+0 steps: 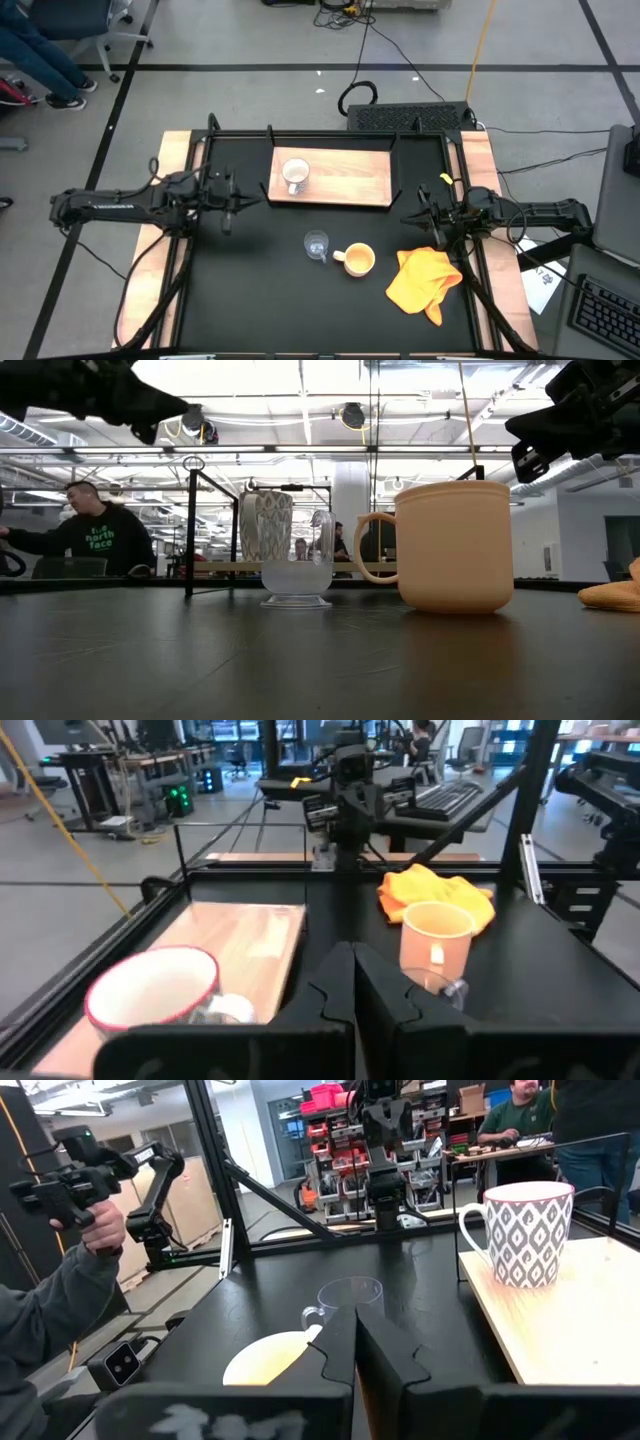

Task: Stack small to large cups/mugs on shelf
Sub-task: Put the orange mug on the shelf

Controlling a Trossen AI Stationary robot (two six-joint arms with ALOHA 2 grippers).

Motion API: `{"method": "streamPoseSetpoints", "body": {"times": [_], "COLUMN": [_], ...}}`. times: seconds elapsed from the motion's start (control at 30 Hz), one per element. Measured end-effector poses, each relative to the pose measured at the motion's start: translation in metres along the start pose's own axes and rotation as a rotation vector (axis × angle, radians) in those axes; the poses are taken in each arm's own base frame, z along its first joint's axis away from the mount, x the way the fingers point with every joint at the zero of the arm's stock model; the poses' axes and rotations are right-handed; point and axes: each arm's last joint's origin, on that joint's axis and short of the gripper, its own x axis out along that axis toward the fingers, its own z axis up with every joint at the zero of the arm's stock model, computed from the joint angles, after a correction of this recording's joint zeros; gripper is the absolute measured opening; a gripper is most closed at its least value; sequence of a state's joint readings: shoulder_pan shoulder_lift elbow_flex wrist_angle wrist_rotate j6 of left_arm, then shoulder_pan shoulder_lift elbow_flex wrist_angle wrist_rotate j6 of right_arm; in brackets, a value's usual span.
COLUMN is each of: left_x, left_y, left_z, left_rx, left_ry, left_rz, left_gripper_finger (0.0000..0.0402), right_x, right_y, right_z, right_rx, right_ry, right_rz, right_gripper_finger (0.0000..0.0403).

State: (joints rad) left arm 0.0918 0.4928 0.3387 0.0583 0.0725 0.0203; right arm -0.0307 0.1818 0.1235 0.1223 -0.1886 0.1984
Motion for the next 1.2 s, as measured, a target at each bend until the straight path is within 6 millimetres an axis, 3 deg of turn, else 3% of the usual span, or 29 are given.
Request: {"method": "streamPoseSetpoints", "body": {"times": [0.6, 1.2], "left_x": [-0.003, -0.002], "left_y": [-0.015, -0.016], "left_z": [-0.05, -0.08], "left_rx": [0.039, 0.02], "left_ry": [0.09, 0.036], "left_rz": [-0.012, -0.015], "left_gripper_finger": [0.0, 0.0], "right_x": [0.0, 0.0], "right_y": [0.0, 0.0], "right_z": [0.0, 0.0], "right_rx": [-0.009, -0.009], "right_ry": [-0.001, 0.0], "right_rz": [0.0, 0.0], "right_gripper_finger": [0.0, 0.0]}}
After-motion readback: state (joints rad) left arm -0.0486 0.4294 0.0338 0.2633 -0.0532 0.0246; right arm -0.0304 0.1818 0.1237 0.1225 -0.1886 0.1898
